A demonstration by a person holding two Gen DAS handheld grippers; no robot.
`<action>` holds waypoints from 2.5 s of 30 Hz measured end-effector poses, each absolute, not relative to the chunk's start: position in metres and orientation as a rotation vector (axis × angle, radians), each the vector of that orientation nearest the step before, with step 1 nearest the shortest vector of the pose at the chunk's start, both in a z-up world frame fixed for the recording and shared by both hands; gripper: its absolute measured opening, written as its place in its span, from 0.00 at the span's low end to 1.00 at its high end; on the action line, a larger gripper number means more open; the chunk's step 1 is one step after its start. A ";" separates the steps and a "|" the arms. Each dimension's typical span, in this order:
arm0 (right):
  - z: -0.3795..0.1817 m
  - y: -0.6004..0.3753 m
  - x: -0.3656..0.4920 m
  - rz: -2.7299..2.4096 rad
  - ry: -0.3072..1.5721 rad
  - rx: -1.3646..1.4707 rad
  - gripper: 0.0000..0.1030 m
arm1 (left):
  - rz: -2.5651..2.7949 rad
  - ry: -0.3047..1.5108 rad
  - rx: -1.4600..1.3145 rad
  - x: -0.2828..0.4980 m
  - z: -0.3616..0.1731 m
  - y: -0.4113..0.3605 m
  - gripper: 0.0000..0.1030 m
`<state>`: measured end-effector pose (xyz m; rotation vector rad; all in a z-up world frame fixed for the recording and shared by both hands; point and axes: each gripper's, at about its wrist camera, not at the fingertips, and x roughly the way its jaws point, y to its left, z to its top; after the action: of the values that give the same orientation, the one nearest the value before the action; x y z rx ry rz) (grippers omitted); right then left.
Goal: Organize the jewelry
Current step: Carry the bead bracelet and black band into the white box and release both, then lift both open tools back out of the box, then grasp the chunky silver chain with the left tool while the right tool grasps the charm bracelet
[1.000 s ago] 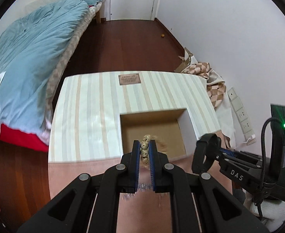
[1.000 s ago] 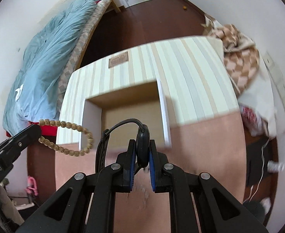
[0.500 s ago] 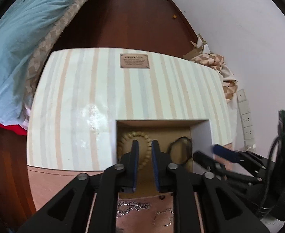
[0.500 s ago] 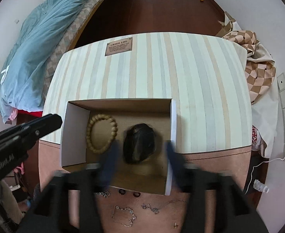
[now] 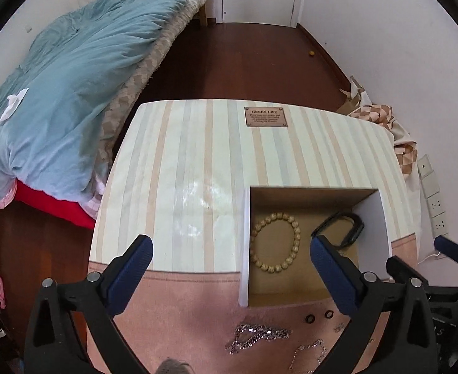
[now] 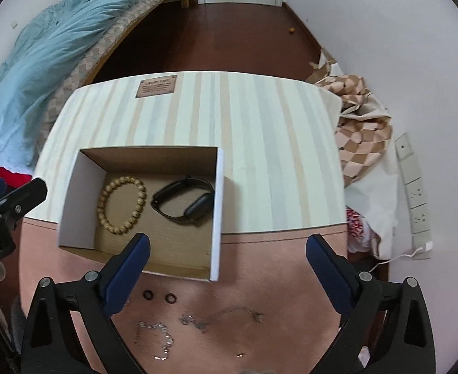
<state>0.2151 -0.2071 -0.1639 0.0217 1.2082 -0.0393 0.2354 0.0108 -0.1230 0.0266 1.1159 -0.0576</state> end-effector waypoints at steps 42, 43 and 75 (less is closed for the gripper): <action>-0.044 -0.216 0.062 -0.076 0.944 0.130 0.98 | -0.009 0.942 0.011 0.086 -0.033 0.013 1.00; -0.056 -0.218 0.063 -0.068 0.974 0.156 0.98 | 0.008 0.957 0.014 0.087 -0.043 0.015 1.00; -0.251 -0.181 0.071 0.000 1.203 0.114 0.05 | 0.074 1.291 -0.006 0.117 -0.200 0.047 1.00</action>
<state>0.0712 -0.1814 -0.2512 0.1144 1.2028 0.0002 0.1166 0.0469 -0.2001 -0.0059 1.2907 0.0742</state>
